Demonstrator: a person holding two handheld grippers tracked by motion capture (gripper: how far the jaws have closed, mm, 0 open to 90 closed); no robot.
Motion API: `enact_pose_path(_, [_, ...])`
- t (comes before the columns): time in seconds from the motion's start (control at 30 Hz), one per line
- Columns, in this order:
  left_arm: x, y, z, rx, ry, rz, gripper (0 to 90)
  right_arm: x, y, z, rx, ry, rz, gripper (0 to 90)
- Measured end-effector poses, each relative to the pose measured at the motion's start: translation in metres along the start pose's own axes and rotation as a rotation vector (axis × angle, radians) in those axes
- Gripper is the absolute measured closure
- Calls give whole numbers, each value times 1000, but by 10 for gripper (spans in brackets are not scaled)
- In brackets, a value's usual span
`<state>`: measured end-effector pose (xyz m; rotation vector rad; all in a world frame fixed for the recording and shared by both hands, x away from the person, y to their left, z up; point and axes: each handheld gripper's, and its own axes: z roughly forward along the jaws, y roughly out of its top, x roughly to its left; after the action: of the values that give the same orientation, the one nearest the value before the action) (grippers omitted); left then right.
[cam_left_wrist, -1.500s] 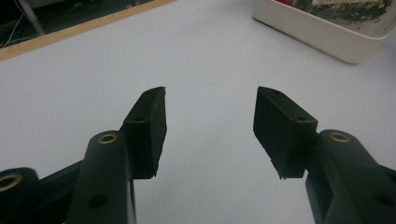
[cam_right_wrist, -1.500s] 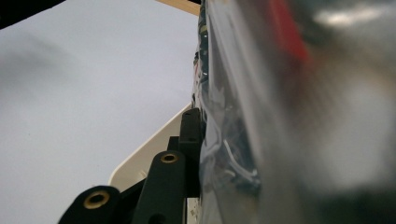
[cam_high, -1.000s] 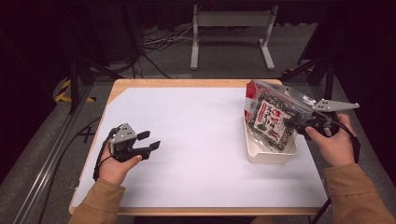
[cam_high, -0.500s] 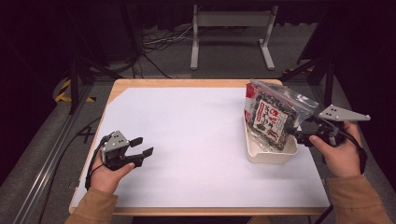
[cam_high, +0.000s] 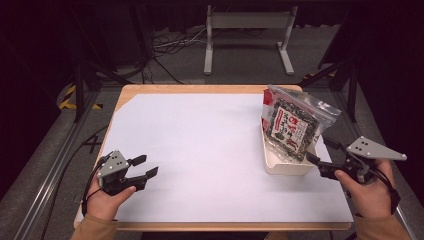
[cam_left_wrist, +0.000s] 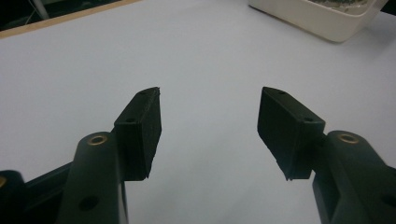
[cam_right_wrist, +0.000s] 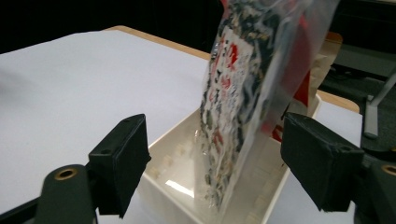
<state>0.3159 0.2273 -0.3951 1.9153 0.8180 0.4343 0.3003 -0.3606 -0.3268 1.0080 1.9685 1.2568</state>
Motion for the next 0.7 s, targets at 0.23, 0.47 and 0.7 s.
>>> enact_pose_path(0.23, [0,-9,-9,-20,10,-3,401,21,-22,4,-3,72,-18,247])
enact_pose_path(0.47, [-1,-14,-13,-33,6,-4,397,38,-38,19,1,118,-14,250])
enact_pose_path(0.7, [-5,-21,-13,-33,-2,25,386,49,-54,36,-22,154,-11,231])
